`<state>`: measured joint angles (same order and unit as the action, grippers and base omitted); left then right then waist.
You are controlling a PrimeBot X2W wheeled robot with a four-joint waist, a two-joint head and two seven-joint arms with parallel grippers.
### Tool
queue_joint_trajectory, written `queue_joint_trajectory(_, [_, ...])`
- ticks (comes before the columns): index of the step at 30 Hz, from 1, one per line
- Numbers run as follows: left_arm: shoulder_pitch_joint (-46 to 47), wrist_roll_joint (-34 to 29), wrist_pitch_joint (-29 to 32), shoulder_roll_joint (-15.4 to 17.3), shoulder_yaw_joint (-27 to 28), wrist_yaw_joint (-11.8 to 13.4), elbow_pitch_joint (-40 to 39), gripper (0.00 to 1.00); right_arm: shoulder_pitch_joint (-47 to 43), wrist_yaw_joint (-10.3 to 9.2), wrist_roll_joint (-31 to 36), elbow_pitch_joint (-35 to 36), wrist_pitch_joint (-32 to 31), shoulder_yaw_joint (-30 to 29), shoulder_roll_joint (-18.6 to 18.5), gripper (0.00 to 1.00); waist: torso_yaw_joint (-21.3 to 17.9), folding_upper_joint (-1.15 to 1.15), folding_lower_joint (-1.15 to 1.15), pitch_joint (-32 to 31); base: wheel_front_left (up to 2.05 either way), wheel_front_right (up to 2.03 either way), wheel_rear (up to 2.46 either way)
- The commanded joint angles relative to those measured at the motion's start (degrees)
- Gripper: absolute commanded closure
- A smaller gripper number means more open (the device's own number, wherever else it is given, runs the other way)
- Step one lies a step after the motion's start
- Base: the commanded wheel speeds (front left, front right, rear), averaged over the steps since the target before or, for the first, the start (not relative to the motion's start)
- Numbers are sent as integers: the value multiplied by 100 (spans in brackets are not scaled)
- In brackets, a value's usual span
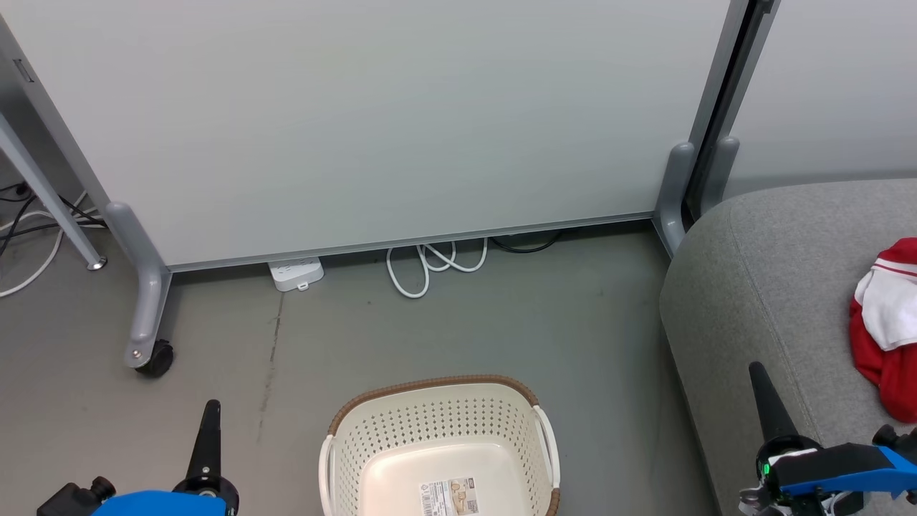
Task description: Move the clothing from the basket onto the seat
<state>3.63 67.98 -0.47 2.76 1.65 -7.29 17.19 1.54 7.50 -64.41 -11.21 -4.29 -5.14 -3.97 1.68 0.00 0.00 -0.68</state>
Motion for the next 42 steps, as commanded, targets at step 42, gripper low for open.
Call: queue_joint_trajectory(42, [262, 2028, 593, 38, 422, -32, -286, 100, 457, -1, -2320, -233, -196, -130, 100, 100, -131, 0, 0, 67, 0, 0, 0])
